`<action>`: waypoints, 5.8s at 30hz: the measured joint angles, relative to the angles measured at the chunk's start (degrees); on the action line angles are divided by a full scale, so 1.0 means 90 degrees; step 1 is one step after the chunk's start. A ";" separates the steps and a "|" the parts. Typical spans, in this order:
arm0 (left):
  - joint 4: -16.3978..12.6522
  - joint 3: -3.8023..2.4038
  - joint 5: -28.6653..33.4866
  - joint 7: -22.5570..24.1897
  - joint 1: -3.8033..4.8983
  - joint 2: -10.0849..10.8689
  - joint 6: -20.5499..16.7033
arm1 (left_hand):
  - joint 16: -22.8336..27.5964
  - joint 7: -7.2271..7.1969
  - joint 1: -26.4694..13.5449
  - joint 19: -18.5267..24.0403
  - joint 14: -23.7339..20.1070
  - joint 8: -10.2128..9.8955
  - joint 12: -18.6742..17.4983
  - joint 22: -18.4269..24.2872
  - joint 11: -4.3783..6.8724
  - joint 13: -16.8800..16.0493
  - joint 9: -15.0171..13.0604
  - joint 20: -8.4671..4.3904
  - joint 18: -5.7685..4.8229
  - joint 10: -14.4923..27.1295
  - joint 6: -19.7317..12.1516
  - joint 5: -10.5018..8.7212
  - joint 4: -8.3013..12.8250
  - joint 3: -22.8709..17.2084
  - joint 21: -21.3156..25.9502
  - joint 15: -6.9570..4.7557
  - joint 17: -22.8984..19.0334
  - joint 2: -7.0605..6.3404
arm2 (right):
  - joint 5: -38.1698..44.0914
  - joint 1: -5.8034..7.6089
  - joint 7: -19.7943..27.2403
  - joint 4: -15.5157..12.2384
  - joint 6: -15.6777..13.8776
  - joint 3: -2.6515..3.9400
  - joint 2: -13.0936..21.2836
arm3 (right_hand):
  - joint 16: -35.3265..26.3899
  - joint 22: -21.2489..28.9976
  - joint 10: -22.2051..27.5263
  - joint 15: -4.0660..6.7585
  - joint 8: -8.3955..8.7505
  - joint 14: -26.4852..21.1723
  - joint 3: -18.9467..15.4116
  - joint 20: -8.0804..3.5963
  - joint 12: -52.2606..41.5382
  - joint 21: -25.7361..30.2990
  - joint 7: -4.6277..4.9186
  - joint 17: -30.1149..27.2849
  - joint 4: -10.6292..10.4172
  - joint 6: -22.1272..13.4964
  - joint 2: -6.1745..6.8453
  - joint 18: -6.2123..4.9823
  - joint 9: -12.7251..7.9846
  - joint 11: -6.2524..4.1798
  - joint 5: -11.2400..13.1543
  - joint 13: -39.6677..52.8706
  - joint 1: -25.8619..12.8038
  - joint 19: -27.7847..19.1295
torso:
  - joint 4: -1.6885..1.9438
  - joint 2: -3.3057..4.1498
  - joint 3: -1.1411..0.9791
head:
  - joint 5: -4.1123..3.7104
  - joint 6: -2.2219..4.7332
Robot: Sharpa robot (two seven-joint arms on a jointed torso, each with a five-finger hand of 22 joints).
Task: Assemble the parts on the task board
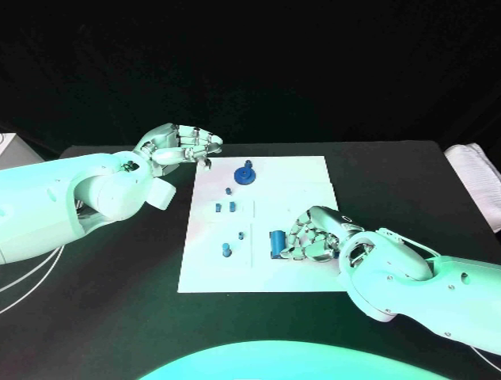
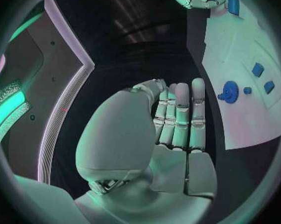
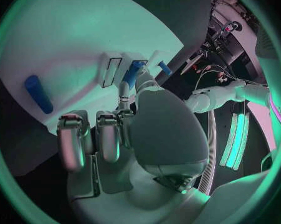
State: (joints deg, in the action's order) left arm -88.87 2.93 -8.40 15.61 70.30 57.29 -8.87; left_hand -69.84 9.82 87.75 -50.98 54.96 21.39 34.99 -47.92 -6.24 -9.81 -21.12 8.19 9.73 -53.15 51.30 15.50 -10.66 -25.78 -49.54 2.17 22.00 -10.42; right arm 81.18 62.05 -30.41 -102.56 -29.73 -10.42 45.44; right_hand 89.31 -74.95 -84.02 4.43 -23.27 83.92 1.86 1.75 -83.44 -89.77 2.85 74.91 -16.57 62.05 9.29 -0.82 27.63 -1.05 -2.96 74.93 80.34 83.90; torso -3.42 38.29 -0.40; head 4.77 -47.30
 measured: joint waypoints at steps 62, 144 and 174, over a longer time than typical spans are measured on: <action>0.0041 0.0018 -0.0004 -0.0023 -0.0011 -0.0018 -0.0005 | 0.0025 0.0000 0.0000 -0.0023 0.0000 0.0000 0.0026 0.0004 0.0023 -0.0012 -0.0020 -0.0023 0.0000 0.0023 0.0000 0.0000 0.0008 -0.0027 0.0000 0.0000 0.0015 0.0000 | -0.0097 -0.0190 -0.0072 -0.0436 -0.0354 -0.0022 0.1679 | -0.0122 0.0004 0.0013 -0.0037 0.0106 0.0011 -0.0490 0.0036 0.0460 0.0013 0.0179 0.0000 -0.0024 -0.0500 -0.0139 -0.0001 -0.0116 0.0105 -0.0054 -0.0002 -0.0576 0.0012 | -0.0040 -0.0032 -0.0002 | -0.0188 0.0080; -0.0021 0.0019 -0.0017 -0.0120 -0.0017 0.0032 0.0028 | 0.0024 0.0023 -0.0025 -0.0023 0.0000 0.0024 0.0026 0.0014 0.0023 -0.0022 -0.0042 -0.0023 -0.0001 0.0023 -0.0023 0.0000 0.0088 -0.0107 0.0000 0.0000 0.0030 0.0025 | -0.1778 -0.0161 -0.0455 -0.0153 -0.0528 0.0029 0.0319 | 0.0013 0.0005 0.0000 0.0011 0.0267 0.0012 0.1852 -0.0012 -0.0025 0.0013 0.0010 -0.0001 0.0095 -0.0007 -0.0025 0.0000 -0.0381 0.0023 -0.0028 0.0001 -0.0451 0.0012 | -0.0048 -0.0039 0.0004 | -0.0143 -0.0038; -0.0027 0.0019 -0.0018 -0.0153 -0.0017 0.0053 0.0058 | 0.0050 0.0023 0.0002 -0.0023 0.0000 0.0024 0.0026 0.0008 -0.0001 -0.0027 -0.0047 -0.0023 0.0000 0.0047 -0.0023 0.0000 0.0088 -0.0106 0.0000 0.0000 0.0028 0.0052 | -0.1582 -0.0193 -0.0413 -0.0066 -0.0775 0.0023 0.0180 | 0.0040 0.0001 0.0000 0.0010 0.0155 0.0012 0.1896 -0.0011 -0.0230 0.0013 -0.0014 -0.0001 0.0052 0.0083 -0.0105 0.0000 -0.0335 -0.0023 -0.0025 0.0000 -0.0957 0.0012 | -0.0051 -0.0042 0.0004 | -0.0109 -0.0089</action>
State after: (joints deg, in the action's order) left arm -89.11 3.10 -8.55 14.23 70.15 57.77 -8.34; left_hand -69.39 10.02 87.77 -51.18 54.96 21.61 35.22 -47.85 -6.26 -10.05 -21.54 7.99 9.73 -52.73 51.09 15.50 -9.87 -26.74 -49.54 2.17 22.26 -9.95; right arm 66.94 60.31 -34.12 -103.15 -36.70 -10.21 47.06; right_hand 89.67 -74.94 -84.02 4.53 -21.88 84.02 18.93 1.65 -85.51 -89.65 2.72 74.90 -16.10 62.80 8.35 -0.82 24.62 -1.26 -3.18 74.93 71.73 84.01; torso -3.88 37.92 -0.37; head 3.78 -48.10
